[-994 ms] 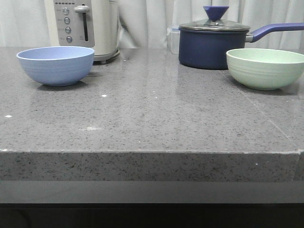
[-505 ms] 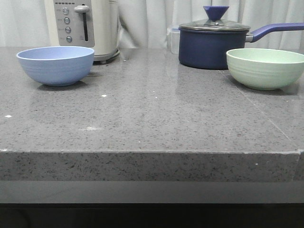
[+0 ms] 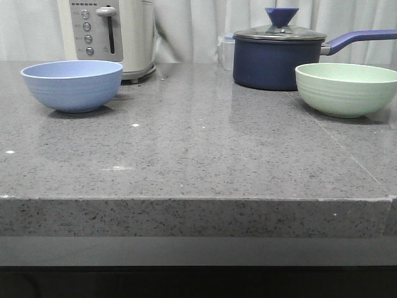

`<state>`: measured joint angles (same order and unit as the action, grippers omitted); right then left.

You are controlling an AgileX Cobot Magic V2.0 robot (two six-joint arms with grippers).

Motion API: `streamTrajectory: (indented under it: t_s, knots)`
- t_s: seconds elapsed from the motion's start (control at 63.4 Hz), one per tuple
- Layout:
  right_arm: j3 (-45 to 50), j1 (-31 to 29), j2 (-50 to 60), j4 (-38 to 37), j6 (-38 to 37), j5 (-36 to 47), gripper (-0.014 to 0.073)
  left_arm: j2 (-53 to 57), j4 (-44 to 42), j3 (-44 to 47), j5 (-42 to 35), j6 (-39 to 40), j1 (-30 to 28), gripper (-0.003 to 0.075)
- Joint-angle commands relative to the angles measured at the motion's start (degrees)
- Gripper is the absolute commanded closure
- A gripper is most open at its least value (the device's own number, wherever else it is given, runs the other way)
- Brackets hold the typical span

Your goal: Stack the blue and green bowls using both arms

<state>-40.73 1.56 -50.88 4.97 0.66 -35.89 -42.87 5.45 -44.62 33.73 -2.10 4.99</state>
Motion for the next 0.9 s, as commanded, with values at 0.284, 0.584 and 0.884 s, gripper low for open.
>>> streamTrajectory:
  t_s: [0.284,0.584,0.884]
  knots:
    - [-21.43,-3.14,-13.63,1.0,0.35,-7.13,0.0018,-0.58,-3.38,-1.7,-4.66,-0.44,15.29,0.0174]
    - [-35.01,-10.25,-27.88,13.26,7.57,-15.03,0.0018,-0.58,-3.27,-1.7,-4.66,-0.44,15.51,0.0174]
    - [-41.73,-10.37,-40.09,17.45,9.84,-15.67,0.0104,-0.58,-3.27,-1.7,-4.66,-0.44,15.51,0.0174]
